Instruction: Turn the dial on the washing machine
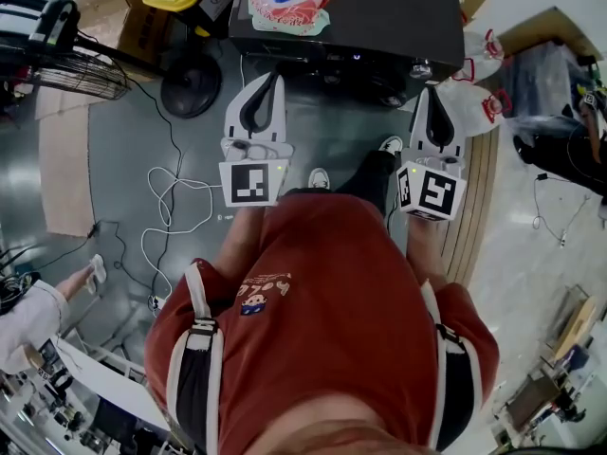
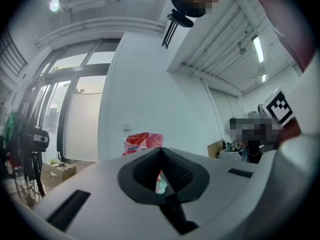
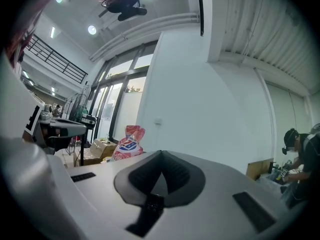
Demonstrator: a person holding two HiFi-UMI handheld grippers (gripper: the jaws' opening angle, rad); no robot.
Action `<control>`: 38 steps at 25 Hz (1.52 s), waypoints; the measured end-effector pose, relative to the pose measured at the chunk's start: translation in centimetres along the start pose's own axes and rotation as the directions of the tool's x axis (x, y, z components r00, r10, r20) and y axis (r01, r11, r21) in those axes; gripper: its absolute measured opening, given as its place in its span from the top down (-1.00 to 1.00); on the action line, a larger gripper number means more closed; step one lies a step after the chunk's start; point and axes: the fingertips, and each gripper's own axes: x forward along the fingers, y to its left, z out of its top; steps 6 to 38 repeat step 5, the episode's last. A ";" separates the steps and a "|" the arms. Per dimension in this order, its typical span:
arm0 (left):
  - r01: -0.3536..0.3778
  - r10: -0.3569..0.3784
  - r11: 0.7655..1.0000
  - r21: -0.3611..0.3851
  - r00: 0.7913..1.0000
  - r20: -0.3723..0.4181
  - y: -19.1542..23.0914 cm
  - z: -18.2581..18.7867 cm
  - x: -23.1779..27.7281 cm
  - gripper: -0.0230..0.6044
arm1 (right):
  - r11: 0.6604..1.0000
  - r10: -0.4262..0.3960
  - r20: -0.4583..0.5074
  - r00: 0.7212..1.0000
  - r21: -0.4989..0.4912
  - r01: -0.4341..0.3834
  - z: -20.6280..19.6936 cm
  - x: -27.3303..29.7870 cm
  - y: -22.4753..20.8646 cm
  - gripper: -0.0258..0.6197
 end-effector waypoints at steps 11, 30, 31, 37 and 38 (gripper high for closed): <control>-0.003 0.003 1.000 -0.013 1.000 -0.023 -0.1 -0.4 0.0 0.90 | 1.000 0.005 0.002 1.000 -0.008 -0.005 -0.1 0.0 0.1 0.90; -0.003 0.003 1.000 -0.013 1.000 -0.023 -0.1 -0.4 0.0 0.90 | 1.000 0.005 0.002 1.000 -0.008 -0.005 -0.1 0.0 0.1 0.90; -0.003 0.003 1.000 -0.013 1.000 -0.023 -0.1 -0.4 0.0 0.90 | 1.000 0.005 0.002 1.000 -0.008 -0.005 -0.1 0.0 0.1 0.90; -0.003 0.003 1.000 -0.013 1.000 -0.023 -0.1 -0.4 0.0 0.90 | 1.000 0.005 0.002 1.000 -0.008 -0.005 -0.1 0.0 0.1 0.90; -0.003 0.003 1.000 -0.013 1.000 -0.023 -0.1 -0.4 0.0 0.90 | 1.000 0.005 0.002 1.000 -0.008 -0.005 -0.1 0.0 0.1 0.90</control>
